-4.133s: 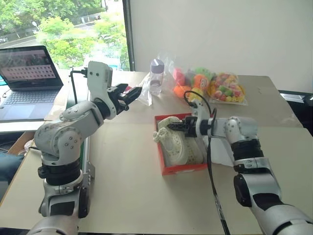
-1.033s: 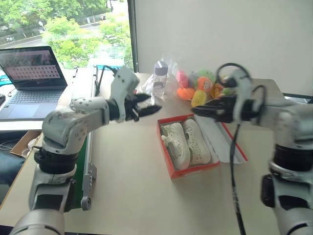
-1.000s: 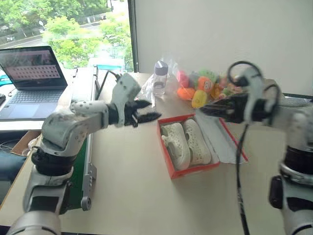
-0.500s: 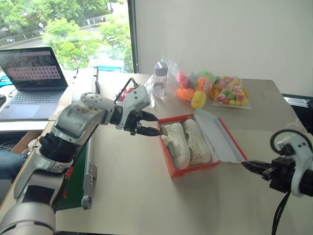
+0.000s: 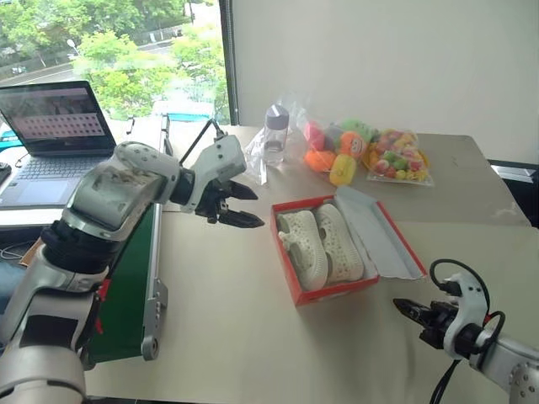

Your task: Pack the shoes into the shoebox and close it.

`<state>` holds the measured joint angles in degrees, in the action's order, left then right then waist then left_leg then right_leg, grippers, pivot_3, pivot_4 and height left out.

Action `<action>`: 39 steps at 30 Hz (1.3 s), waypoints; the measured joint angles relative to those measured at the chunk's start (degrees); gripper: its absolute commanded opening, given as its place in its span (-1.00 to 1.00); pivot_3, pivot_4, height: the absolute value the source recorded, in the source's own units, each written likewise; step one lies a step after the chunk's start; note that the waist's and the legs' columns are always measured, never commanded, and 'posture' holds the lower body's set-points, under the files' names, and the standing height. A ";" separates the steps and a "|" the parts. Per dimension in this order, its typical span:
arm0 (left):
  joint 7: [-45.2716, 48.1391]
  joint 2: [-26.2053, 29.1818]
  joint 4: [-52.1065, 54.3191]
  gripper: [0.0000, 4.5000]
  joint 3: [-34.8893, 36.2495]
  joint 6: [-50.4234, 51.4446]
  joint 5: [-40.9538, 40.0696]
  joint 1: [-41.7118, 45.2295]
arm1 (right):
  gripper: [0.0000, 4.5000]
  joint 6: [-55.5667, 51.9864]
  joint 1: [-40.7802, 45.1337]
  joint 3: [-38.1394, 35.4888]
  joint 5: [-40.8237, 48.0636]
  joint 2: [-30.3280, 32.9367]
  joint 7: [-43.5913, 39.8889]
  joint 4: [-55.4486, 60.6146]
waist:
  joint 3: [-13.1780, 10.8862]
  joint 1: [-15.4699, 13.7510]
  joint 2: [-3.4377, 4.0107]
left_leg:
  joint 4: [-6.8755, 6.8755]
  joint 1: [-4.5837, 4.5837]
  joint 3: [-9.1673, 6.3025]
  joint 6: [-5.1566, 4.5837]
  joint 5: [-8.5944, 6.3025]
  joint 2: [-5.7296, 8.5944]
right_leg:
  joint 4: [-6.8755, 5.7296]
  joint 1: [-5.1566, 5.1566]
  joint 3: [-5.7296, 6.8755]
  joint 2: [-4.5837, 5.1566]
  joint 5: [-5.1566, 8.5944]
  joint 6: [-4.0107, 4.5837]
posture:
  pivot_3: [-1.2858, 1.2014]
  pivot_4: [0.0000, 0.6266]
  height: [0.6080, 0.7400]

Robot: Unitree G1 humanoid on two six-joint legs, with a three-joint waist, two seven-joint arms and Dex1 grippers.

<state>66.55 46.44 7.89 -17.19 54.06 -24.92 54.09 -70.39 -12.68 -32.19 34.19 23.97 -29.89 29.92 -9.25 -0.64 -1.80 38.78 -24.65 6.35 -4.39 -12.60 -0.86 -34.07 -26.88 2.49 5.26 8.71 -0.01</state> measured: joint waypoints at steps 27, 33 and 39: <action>-2.90 4.57 9.03 0.97 3.90 8.99 -4.65 -0.02 | -1.00 30.86 24.10 -17.92 24.83 -5.58 6.22 -34.82 | -0.28 1.10 0.43 | 0.04 0.52 -0.01 -0.03 0.02 0.03 | -0.02 0.56 -0.23 -0.15 -0.08 -0.11 | 0.03 -0.52 1.00; -7.32 3.33 4.58 0.97 3.76 8.70 -1.94 0.43 | -1.00 21.34 24.56 -10.29 32.96 0.38 9.91 -20.66 | -0.28 1.86 0.42 | 0.01 0.71 0.00 0.03 0.07 -0.03 | -0.12 0.63 -0.36 -0.26 -0.09 -0.10 | 0.03 -0.52 1.00; -10.54 3.36 1.37 0.97 3.79 8.47 0.88 0.97 | -1.00 13.50 25.41 -0.18 41.78 6.62 10.75 -10.85 | -0.31 1.51 0.38 | 0.01 0.77 0.01 0.05 0.05 0.01 | -0.05 0.70 -0.34 -0.16 -0.08 -0.09 | 0.03 -0.52 1.00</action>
<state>56.01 49.79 9.26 -13.40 62.53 -24.04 55.06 -56.89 12.73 -32.37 75.97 30.60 -19.14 19.07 -9.56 0.87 -1.42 38.79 -23.89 6.36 -4.35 -12.55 -0.85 -34.12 -26.18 2.15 5.10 8.63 -0.10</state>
